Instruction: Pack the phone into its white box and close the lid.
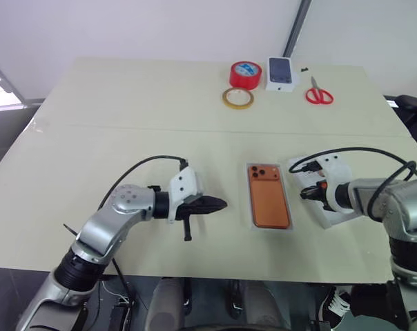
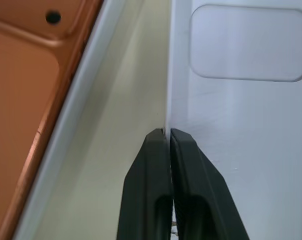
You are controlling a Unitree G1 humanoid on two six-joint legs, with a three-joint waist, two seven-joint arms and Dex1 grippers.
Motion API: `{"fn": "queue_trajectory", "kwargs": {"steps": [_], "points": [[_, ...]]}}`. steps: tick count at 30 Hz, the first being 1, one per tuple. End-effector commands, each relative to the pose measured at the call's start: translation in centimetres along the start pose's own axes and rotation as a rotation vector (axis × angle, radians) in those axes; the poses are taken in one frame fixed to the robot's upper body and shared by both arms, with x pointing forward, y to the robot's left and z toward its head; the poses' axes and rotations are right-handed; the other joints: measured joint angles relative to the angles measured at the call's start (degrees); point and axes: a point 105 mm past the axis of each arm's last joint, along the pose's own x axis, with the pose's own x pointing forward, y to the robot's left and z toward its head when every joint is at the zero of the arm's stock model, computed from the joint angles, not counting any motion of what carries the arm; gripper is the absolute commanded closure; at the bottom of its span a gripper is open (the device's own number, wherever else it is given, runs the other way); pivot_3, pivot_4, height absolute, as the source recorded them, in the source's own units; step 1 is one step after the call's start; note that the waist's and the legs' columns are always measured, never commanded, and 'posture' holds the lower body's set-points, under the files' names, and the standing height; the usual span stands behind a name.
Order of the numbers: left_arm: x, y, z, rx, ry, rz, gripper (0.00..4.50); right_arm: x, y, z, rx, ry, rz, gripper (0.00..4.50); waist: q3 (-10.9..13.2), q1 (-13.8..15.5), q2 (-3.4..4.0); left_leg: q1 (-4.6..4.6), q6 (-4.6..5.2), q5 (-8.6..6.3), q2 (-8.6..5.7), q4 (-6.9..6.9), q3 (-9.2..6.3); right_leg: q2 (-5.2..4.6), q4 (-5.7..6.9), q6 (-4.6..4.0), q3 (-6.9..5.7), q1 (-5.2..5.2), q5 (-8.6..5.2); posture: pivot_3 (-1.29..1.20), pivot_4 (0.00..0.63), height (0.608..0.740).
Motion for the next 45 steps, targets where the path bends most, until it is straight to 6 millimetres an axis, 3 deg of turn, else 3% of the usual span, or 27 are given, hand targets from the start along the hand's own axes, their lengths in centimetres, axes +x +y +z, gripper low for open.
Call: {"fn": "queue_trajectory", "kwargs": {"steps": [1, 5, 9, 14, 20, 22, 23, 26, 31, 34, 39, 42, 45], "points": [[-1.5, 1.8, -0.1, 0.015, -0.012, 0.128, 4.42, -2.7, -0.2, 5.2, 0.042, -0.215, 0.037, 4.45, 0.01, -0.49, 0.04, 0.0, 0.0, 0.0, 0.0, 0.0, 0.0, 0.0, 0.01, 0.0, 0.0, 0.0, 0.0, 0.0, 0.15, 0.74], [-3.8, 4.3, -1.3, -0.027, -0.004, 0.297, 4.42, -5.2, 3.7, 9.5, 0.089, -0.398, 0.398, 4.45, 0.04, -0.71, 0.09, 0.03, 0.0, 0.0, 0.06, -0.03, -0.01, 0.18, 0.1, 0.06, 0.01, -0.05, 0.03, 0.0, 0.15, 0.74], [-5.6, 5.9, -2.1, -0.029, 0.022, 0.397, 4.42, -6.2, 8.0, 10.8, 0.154, -0.436, 0.728, 4.45, 0.02, -0.72, 0.08, 0.06, 0.0, 0.0, 0.19, -0.09, -0.08, 0.36, 0.12, 0.16, 0.0, -0.02, 0.1, 0.0, 0.15, 0.74], [-6.0, 6.8, -1.7, -0.006, 0.02, 0.426, 4.42, -5.5, 13.7, 9.3, 0.383, -0.337, 0.963, 4.45, 0.02, -0.44, 0.08, 0.04, -0.01, 0.01, 0.21, -0.1, -0.03, 0.22, 0.14, 0.16, 0.01, 0.0, 0.11, 0.0, 0.15, 0.74], [-4.3, 5.9, -1.6, 0.008, 0.017, 0.372, 4.42, -2.5, 16.7, 6.2, 0.681, -0.255, 0.86, 4.45, 0.01, -0.59, 0.1, 0.04, 0.0, 0.01, 0.13, -0.05, 0.06, 0.1, 0.12, 0.23, 0.04, 0.02, 0.14, 0.0, 0.15, 0.74], [-3.5, 5.5, -1.7, 0.011, 0.02, 0.349, 4.42, -1.8, 16.6, 4.8, 0.711, -0.214, 0.8, 4.45, 0.01, -0.39, 0.1, 0.03, 0.0, 0.01, 0.12, -0.05, 0.05, 0.1, 0.11, 0.24, 0.04, 0.03, 0.13, 0.0, 0.15, 0.74], [-2.6, 5.1, -1.6, 0.012, 0.013, 0.323, 4.42, -1.1, 15.6, 4.1, 0.75, -0.189, 0.736, 4.45, 0.01, -0.37, 0.1, 0.03, 0.0, 0.01, 0.1, -0.05, 0.05, 0.08, 0.09, 0.23, 0.04, 0.04, 0.13, 0.0, 0.15, 0.74], [-0.9, 4.3, -1.4, 0.004, -0.004, 0.274, 4.42, -0.2, 13.1, 3.2, 0.756, -0.168, 0.631, 3.57, -0.02, -0.24, 0.1, 0.05, 0.0, 0.01, 0.06, -0.03, 0.06, 0.06, 0.02, 0.18, 0.08, 0.09, 0.1, 0.0, 0.15, 0.74], [1.2, 4.3, -0.8, 0.0, -0.024, 0.243, 4.42, -3.0, 10.3, 5.5, 0.399, -0.228, 0.594, 0.94, 0.02, -0.44, 0.17, 0.1, 0.01, 0.01, 0.09, -0.02, 0.07, 0.08, 0.03, 0.02, 0.12, 0.09, 0.02, 0.0, 0.15, 0.74], [2.9, 4.2, -0.3, -0.009, -0.038, 0.216, 4.42, -4.5, 7.9, 6.1, 0.12, -0.222, 0.462, 0.94, 0.08, -0.32, 0.34, 0.07, 0.02, 0.0, 0.09, -0.08, 0.1, 0.09, 0.02, 0.02, 0.16, 0.01, 0.01, 0.0, 0.15, 0.74], [5.4, 3.1, -0.3, -0.002, -0.024, 0.142, 4.42, -4.3, 4.1, 6.6, -0.139, -0.247, 0.24, 0.94, -0.01, -0.19, 0.23, 0.08, 0.05, -0.01, 0.11, -0.07, 0.04, 0.33, -0.01, 0.04, 0.16, 0.02, 0.0, 0.0, 0.15, 0.74], [6.3, 2.8, -0.1, -0.003, -0.029, 0.129, 4.42, -4.0, 3.8, 6.5, -0.287, -0.267, 0.215, 1.86, -0.01, -0.22, 0.24, 0.06, 0.05, -0.02, 0.11, -0.05, 0.04, 0.31, 0.0, 0.03, 0.17, 0.0, 0.0, 0.0, 0.15, 0.74], [6.3, 3.0, 0.3, -0.012, -0.048, 0.144, 4.42, -3.5, 3.8, 5.8, -0.425, -0.261, 0.201, 3.42, -0.01, -0.25, 0.23, 0.05, 0.05, -0.02, 0.12, -0.05, 0.04, 0.31, 0.0, 0.04, 0.18, -0.02, 0.0, 0.0, 0.15, 0.74]]}}
